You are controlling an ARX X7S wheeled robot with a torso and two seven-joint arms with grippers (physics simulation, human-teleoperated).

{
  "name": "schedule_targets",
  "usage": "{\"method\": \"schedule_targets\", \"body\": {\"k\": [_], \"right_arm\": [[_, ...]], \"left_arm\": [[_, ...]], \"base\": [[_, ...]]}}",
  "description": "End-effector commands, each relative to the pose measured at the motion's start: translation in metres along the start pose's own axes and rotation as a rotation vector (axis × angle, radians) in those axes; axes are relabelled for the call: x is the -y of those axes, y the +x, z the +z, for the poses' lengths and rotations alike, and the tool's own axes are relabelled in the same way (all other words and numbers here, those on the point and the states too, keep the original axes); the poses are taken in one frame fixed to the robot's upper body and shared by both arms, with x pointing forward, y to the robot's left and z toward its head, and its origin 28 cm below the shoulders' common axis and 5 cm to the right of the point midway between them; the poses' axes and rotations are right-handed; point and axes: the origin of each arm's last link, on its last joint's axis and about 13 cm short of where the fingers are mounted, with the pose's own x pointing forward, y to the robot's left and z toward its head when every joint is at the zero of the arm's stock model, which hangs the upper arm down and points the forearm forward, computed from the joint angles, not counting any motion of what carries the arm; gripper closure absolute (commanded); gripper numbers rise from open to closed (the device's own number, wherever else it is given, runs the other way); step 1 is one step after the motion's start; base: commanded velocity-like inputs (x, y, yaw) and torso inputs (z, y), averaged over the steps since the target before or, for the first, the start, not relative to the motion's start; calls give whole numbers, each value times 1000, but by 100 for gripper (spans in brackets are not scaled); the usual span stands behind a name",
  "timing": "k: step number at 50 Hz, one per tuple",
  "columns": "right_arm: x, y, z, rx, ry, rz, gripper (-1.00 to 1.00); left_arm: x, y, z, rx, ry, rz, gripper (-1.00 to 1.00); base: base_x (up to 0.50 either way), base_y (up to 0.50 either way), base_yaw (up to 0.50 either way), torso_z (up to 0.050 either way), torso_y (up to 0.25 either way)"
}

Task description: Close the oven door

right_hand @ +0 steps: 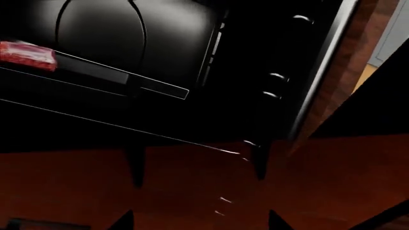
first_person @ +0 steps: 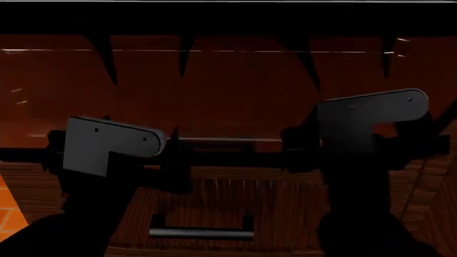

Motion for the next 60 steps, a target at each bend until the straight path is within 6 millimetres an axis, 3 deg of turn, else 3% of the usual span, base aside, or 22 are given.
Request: {"method": "schedule_targets", "body": {"k": [1,26,34,46,51,60], "right_arm": [[13,26,4,-4,-15,-45,-100],[41,75,22,-12,-107,-102,-100],[51,91,19,-7,-122,-112,-100],[64,124,26,-12,-161,-140,-100],[69,141,29,-17,-198,-151,-100],[84,140,24,-49,-200,-206,-100]], "left_arm": [[7,25,19,33,-4,13,-100],[18,71,63,51,-17,68,-100],[23,88,59,39,-16,76,-100],[22,120,71,18,-27,97,-100],[19,124,81,18,-31,110,-100],[17,124,91,5,-60,98,-100]], "base": [[0,0,0,0,0],[0,0,0,0,0],[0,0,0,0,0],[0,0,0,0,0],[0,0,0,0,0],[19,-1,1,0,0]]}}
